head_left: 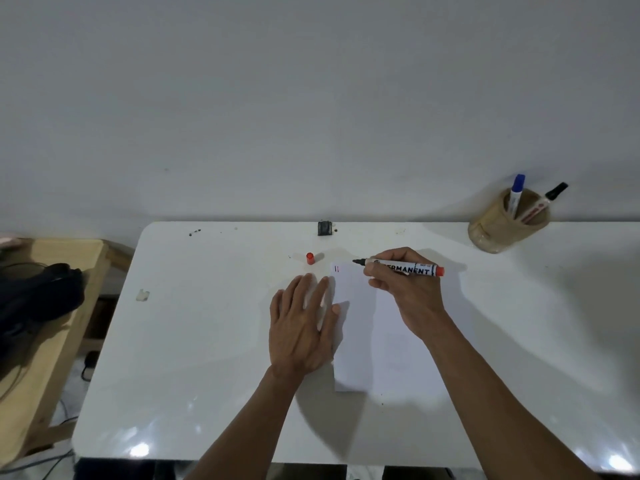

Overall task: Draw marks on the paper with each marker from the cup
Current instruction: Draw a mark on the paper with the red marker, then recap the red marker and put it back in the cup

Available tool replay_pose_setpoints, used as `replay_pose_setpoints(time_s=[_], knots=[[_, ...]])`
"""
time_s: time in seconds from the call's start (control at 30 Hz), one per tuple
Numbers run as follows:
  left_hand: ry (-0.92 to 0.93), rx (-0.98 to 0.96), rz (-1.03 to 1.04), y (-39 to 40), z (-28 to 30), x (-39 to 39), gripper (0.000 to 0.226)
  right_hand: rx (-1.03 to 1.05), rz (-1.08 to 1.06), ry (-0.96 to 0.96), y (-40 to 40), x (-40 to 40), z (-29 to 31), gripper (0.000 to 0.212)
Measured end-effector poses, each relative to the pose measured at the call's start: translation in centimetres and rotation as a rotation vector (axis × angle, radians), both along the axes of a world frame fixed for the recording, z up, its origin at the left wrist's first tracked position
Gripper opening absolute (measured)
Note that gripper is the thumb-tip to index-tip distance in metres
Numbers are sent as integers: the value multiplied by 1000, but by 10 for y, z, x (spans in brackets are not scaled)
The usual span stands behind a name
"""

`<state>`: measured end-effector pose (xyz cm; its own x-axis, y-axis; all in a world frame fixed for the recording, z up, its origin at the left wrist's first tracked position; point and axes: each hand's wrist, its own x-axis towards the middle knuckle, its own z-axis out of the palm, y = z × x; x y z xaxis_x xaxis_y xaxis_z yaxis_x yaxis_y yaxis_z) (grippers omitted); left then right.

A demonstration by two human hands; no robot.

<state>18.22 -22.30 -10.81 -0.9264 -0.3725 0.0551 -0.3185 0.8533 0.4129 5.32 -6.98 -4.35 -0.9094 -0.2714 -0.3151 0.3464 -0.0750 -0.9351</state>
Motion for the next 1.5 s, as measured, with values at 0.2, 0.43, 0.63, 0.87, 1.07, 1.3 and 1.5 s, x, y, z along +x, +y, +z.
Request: replay_pose_setpoints(time_s=[0.2, 0.43, 0.63, 0.87, 1.07, 1.3, 1.5], knots=[[-48, 313, 290, -19, 31, -47, 53, -37, -83, 0, 2, 22, 15, 26], [-132, 344, 239, -36, 38, -77, 25, -69, -152, -36, -2, 25, 40, 16], [111, 1066, 438, -19, 80, -71, 15, 4, -188, 67, -4, 25, 65, 10], [210, 1676, 334, 2, 137, -54, 22, 20, -198, 252, -5, 36, 105, 9], [223, 1709, 314, 17, 150, -48, 23, 49, -213, 291, 4, 43, 113, 12], [233, 1596, 238, 32, 152, -46, 22, 113, -197, 308, 16, 50, 110, 10], [326, 1609, 209, 43, 154, -55, 29, -87, -336, 146, 19, 53, 113, 11]])
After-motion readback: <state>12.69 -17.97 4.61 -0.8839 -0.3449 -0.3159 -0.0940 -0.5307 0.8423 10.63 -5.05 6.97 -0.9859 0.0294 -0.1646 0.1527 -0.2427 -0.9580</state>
